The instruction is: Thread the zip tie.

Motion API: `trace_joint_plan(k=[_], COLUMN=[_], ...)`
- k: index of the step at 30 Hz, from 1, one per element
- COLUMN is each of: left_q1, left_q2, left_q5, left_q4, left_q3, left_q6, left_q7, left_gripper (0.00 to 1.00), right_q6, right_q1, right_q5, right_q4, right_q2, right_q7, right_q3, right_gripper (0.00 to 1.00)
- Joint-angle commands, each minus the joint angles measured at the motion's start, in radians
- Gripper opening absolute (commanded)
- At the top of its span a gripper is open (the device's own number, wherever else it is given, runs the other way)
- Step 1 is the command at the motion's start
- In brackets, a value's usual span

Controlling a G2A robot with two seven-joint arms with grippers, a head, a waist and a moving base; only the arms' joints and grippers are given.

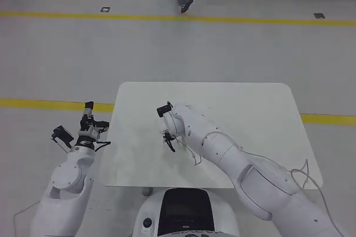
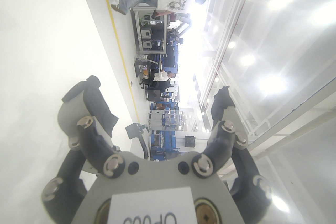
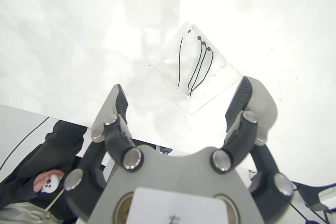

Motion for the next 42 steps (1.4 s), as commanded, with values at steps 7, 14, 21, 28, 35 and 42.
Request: trace_joint_plan(k=[7,14,21,28,35,42], left_q1=[0.000,0.000,0.000,0.000,0.000,0.000], left_q2=[0.000,0.000,0.000,0.000,0.000,0.000], left_q5=[0.000,0.000,0.000,0.000,0.000,0.000], left_q4=[0.000,0.000,0.000,0.000,0.000,0.000], left_q3=[0.000,0.000,0.000,0.000,0.000,0.000], left_q6=[0.000,0.000,0.000,0.000,0.000,0.000], left_q7=[0.000,0.000,0.000,0.000,0.000,0.000], left_gripper=[1.00,1.00,1.00,1.00,1.00,1.00], right_q6=[0.000,-0.009,-0.009,-0.006,0.000,0.000], right_q1=[-0.020,-0.033,-0.052,-0.076,-0.102,-0.118], right_q5=[-0.014,-0.023,-0.052,-0.093,-0.141,-0.170], right_q4=[-0.005,-0.013,-0.054,-0.103,-0.147,-0.159], right_q2=[0.001,0.004,0.016,0.035,0.049,0.053], right_q7=[-0.051,-0.075,-0.058,-0.046,-0.024,-0.016], right_q3=[0.008,0.008,0.030,0.058,0.077,0.095], right_gripper=[1.00,1.00,0.92,0.40,0.33,0.22])
